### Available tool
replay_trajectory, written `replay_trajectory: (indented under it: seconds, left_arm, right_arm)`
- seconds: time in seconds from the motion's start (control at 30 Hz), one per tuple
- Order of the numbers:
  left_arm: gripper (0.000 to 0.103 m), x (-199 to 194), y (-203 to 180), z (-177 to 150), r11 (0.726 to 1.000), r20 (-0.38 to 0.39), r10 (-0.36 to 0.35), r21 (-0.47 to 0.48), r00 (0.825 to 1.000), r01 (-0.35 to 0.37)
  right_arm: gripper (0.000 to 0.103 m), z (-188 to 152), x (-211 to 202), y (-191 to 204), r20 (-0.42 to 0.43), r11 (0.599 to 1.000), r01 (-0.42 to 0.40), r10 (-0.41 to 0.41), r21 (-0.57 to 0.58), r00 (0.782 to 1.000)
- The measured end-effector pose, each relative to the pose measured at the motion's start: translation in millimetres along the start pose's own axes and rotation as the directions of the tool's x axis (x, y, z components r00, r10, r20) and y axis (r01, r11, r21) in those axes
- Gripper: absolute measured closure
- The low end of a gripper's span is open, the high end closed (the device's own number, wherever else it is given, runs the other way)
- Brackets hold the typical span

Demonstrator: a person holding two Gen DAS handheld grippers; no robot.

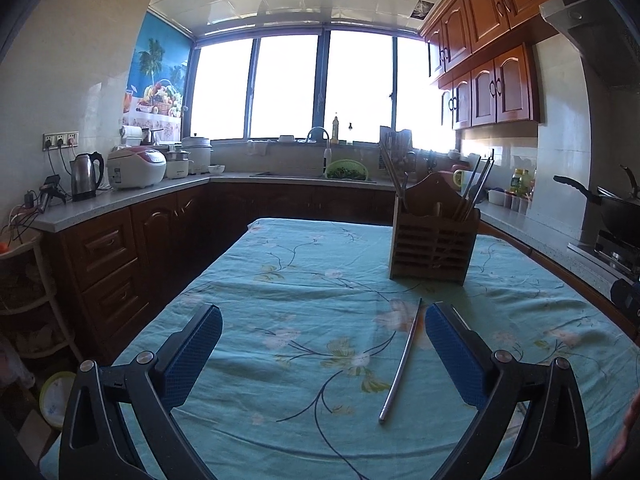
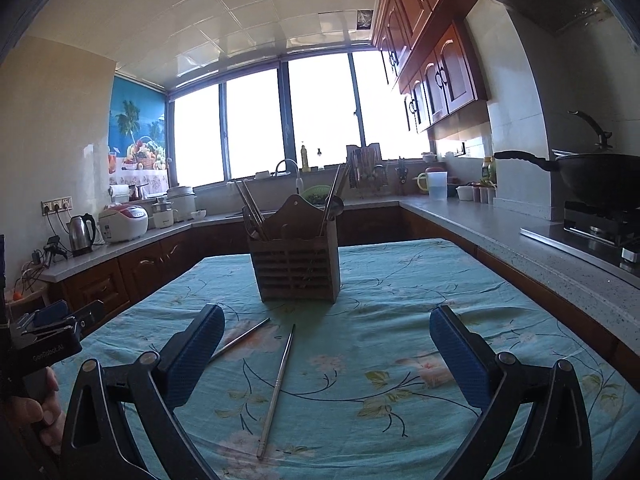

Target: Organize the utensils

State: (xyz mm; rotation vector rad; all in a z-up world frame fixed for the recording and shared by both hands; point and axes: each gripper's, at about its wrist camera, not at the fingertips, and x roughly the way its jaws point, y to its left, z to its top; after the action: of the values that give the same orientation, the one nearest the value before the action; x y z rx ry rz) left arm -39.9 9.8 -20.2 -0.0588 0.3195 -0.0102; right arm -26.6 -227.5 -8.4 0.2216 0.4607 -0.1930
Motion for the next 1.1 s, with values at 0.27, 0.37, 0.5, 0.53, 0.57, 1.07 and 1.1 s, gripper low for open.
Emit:
replay_trajectory:
  seconds: [0.27,0.37,0.5,0.53,0.57,1.07,1.1]
  left_arm:
    - [0.001,-3,3,-8,0.999,0.019,0.022,0.031,1.000,-0.023]
    - [0.001,-1,5,-10,0.999,0.017,0.026,0.036,1.000,-0.026]
    - [0.001,-1,7,-12,0.999,0.015,0.027,0.045,1.000,-0.028]
    - [0.001,0,7,-12,0.999,0.013,0.025,0.047,1.000,-0.026]
    - [0.001,1,6,-12,0.998,0.011,0.024,0.050,1.000,-0.025]
    - [0.001,0,2,-12,0.998,0.000,0.005,0.070,1.000,-0.005]
    - [0.001,0,1,-12,0.997,-0.002,0.000,0.072,1.000,0.000]
  right_arm:
    - [0.000,-10,-8,3,0.002,1.000,0.012,-0.012,-0.025,1.000]
    - [0.000,-11,-10,-1,0.002,1.000,0.024,-0.024,-0.020,1.000]
    - [0.000,-13,-12,-8,0.003,0.999,0.044,-0.044,-0.008,0.999]
    - [0.000,-14,-12,-9,0.000,0.999,0.048,-0.048,-0.005,0.999]
    - [0.000,-15,-11,-11,-0.003,0.999,0.052,-0.052,-0.002,0.999]
    - [0.000,-18,-10,-14,-0.003,0.999,0.046,-0.046,0.001,0.999]
    - [0.000,-18,-10,-14,-0.003,0.999,0.045,-0.045,0.001,0.999]
